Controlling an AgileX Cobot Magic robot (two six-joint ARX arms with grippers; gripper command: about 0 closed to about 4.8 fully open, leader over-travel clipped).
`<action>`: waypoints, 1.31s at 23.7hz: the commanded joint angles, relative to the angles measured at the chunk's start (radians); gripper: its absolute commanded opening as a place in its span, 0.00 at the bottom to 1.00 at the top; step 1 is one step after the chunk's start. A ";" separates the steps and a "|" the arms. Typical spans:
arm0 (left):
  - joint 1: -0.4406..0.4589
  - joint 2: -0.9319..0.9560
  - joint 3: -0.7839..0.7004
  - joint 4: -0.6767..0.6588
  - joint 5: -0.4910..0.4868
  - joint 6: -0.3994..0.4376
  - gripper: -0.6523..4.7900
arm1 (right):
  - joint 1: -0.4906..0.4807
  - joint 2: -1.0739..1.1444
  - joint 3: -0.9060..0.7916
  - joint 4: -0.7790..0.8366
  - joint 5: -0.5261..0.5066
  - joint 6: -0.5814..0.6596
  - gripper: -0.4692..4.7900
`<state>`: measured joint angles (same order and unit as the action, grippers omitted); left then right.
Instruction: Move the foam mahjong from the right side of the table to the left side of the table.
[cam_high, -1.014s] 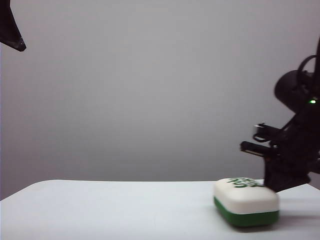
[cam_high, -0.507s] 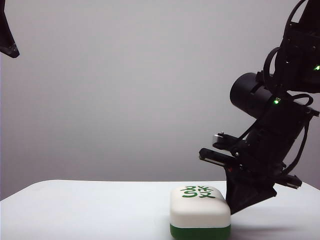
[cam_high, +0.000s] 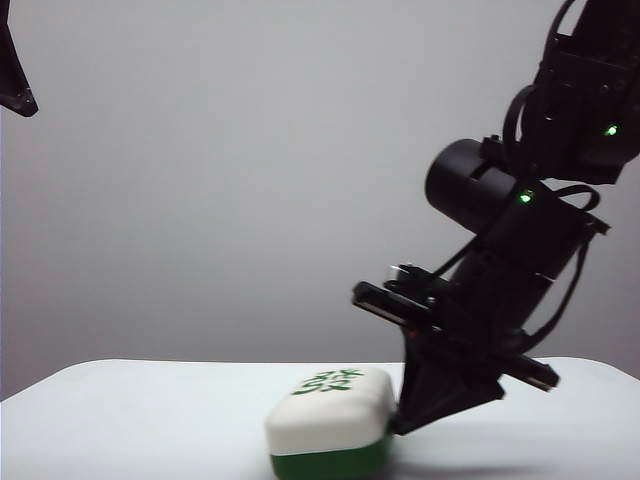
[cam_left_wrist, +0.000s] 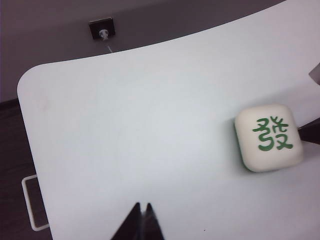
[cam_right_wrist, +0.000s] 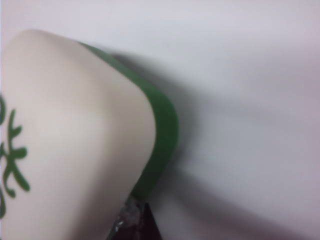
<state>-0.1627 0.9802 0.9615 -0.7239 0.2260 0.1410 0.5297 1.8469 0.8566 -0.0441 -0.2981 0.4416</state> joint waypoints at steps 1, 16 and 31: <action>0.000 -0.003 0.005 -0.011 0.007 0.001 0.11 | 0.026 0.021 0.045 0.024 0.029 0.023 0.08; 0.000 -0.101 0.005 -0.136 0.007 0.008 0.11 | 0.166 0.214 0.336 -0.101 -0.016 0.047 0.08; 0.001 -0.229 0.007 -0.330 0.002 0.008 0.11 | 0.290 0.323 0.515 -0.128 -0.018 0.135 0.08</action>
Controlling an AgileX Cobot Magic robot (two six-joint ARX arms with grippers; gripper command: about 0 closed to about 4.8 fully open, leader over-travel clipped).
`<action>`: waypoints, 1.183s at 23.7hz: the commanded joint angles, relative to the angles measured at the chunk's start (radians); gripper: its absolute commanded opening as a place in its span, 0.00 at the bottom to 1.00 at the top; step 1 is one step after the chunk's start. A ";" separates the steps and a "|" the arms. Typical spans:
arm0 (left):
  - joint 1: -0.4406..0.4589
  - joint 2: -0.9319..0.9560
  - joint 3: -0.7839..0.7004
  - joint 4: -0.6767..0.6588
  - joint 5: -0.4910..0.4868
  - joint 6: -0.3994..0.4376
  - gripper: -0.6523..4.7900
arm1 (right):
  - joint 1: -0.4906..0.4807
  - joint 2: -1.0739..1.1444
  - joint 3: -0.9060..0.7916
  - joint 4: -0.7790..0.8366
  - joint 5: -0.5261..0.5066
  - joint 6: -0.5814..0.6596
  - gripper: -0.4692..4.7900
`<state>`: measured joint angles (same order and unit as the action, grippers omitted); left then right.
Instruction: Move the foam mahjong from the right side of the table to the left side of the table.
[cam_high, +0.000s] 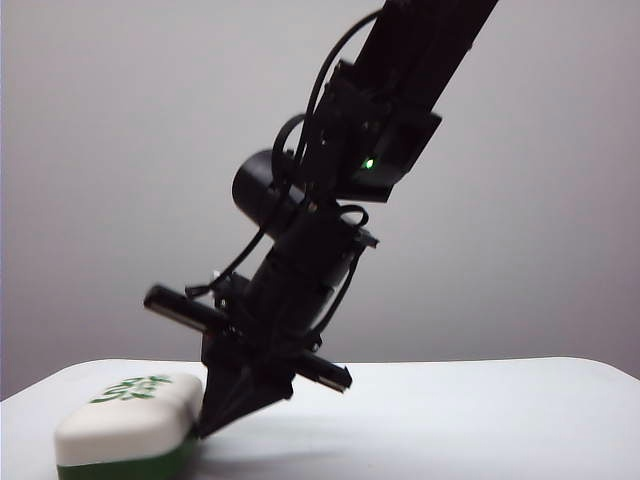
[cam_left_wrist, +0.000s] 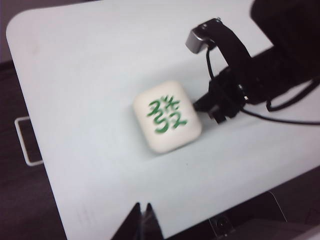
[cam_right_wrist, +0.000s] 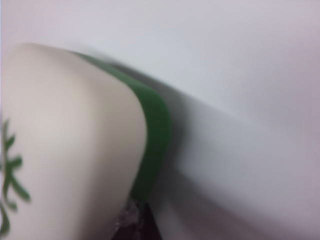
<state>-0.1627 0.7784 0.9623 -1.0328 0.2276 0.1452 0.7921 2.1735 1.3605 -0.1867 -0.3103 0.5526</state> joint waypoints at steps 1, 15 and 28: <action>0.001 -0.036 0.006 -0.026 0.001 0.004 0.11 | 0.034 -0.003 0.011 0.029 -0.007 0.032 0.08; 0.001 -0.090 0.006 -0.083 0.001 0.004 0.11 | 0.062 0.093 0.131 0.028 -0.007 0.057 0.08; 0.001 -0.106 0.006 -0.101 0.001 0.004 0.11 | 0.074 0.136 0.221 -0.026 -0.006 0.045 0.08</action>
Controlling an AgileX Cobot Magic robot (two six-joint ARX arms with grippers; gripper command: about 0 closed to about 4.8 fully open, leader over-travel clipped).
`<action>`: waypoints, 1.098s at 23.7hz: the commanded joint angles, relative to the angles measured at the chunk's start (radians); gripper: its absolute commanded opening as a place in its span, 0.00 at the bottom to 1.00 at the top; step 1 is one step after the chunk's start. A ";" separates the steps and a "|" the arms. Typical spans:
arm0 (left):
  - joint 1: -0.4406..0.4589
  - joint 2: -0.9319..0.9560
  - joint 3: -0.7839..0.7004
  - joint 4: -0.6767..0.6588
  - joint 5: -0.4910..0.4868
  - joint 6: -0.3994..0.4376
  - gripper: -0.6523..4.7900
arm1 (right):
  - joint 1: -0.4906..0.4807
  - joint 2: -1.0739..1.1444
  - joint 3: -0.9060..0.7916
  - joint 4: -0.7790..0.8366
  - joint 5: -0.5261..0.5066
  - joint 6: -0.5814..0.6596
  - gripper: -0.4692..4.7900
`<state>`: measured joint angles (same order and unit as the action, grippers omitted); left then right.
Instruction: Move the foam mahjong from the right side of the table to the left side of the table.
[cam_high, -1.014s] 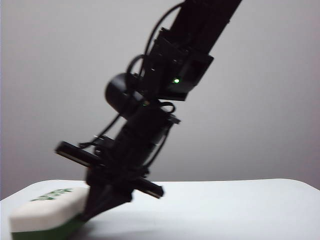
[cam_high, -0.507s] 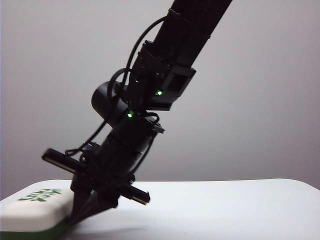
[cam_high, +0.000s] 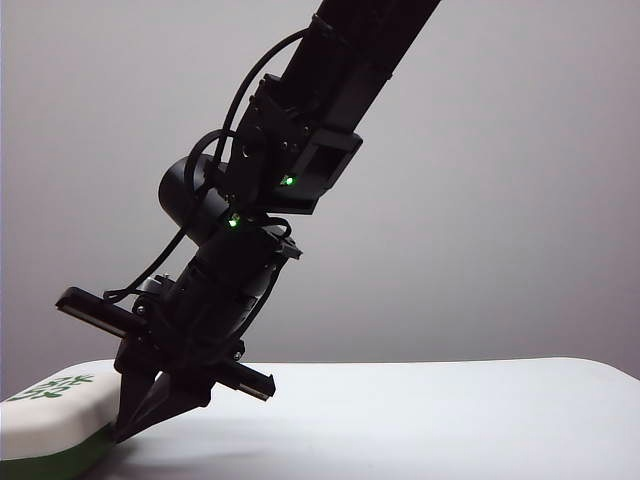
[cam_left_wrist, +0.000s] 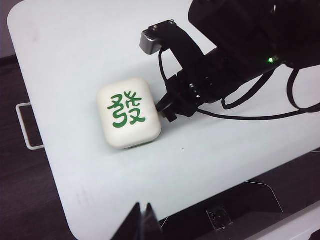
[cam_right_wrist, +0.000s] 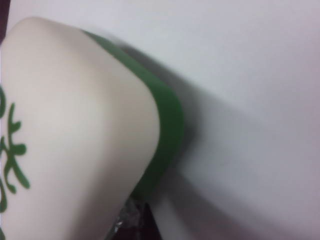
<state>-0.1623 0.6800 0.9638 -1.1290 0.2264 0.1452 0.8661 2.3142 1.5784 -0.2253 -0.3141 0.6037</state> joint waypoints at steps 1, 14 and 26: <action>0.000 -0.010 0.005 -0.003 0.002 0.004 0.11 | 0.000 -0.005 0.003 0.012 -0.003 -0.006 0.08; 0.000 -0.021 0.005 0.005 -0.006 0.004 0.11 | -0.078 -0.140 0.003 -0.164 -0.003 -0.154 0.08; 0.000 -0.061 -0.019 0.126 -0.069 0.039 0.11 | -0.274 -0.610 -0.005 -0.409 0.028 -0.440 0.08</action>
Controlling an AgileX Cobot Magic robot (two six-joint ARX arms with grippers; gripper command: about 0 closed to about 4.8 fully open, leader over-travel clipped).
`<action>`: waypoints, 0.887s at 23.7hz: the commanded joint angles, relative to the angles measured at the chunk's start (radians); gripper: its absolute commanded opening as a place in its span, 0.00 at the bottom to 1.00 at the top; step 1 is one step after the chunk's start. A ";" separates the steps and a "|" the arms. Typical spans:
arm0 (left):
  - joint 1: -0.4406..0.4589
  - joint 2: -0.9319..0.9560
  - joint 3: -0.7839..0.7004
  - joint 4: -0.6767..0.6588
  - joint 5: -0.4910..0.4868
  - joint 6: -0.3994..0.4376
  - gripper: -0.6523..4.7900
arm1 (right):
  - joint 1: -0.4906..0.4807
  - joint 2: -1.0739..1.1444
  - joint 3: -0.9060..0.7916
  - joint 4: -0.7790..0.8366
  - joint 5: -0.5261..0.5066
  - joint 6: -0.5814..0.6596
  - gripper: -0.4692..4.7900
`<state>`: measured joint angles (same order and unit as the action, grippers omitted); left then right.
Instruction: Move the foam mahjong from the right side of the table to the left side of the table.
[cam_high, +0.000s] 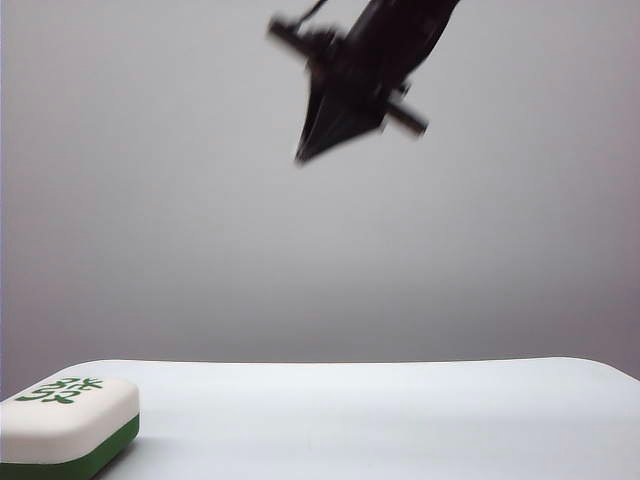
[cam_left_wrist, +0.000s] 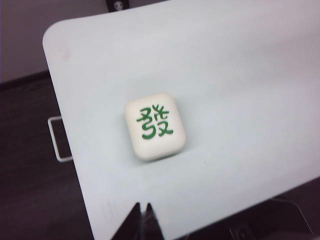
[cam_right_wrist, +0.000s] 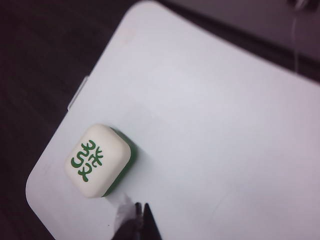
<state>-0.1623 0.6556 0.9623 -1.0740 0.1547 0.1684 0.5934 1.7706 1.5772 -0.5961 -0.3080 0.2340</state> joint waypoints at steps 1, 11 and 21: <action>0.000 -0.060 -0.031 0.099 0.003 0.014 0.11 | -0.002 -0.090 -0.003 -0.047 0.040 -0.095 0.08; 0.001 -0.372 -0.211 0.367 -0.068 -0.124 0.11 | -0.021 -0.335 -0.012 -0.099 0.192 -0.164 0.08; 0.001 -0.495 -0.409 0.587 -0.118 -0.240 0.11 | -0.173 -0.798 -0.415 0.077 0.297 -0.125 0.08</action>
<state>-0.1623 0.1715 0.5652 -0.5461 0.0517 -0.0654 0.4324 1.0237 1.1992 -0.5743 -0.0147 0.1009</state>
